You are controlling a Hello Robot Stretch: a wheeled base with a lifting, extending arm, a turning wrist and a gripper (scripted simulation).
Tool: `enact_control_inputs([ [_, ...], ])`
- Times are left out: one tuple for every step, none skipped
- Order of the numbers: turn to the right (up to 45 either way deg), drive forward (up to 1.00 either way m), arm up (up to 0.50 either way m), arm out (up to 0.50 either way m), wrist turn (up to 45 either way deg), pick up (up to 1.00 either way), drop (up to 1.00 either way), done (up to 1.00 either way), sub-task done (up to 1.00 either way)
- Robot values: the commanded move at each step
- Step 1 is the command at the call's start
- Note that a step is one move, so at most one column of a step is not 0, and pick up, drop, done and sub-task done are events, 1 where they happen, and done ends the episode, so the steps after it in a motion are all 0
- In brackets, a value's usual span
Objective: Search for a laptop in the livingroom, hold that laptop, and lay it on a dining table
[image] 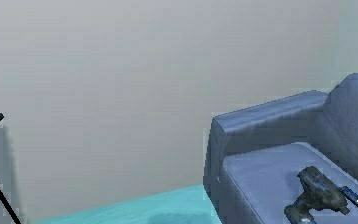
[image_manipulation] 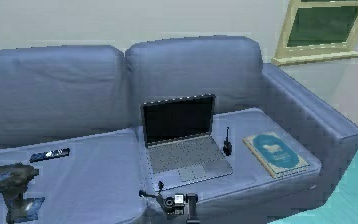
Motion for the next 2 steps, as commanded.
enact_control_inputs([
  [0.0,0.0,0.0,0.0,0.0,1.0,0.0,0.0,0.0],
  [0.0,0.0,0.1,0.0,0.0,0.0,0.0,0.0,0.0],
])
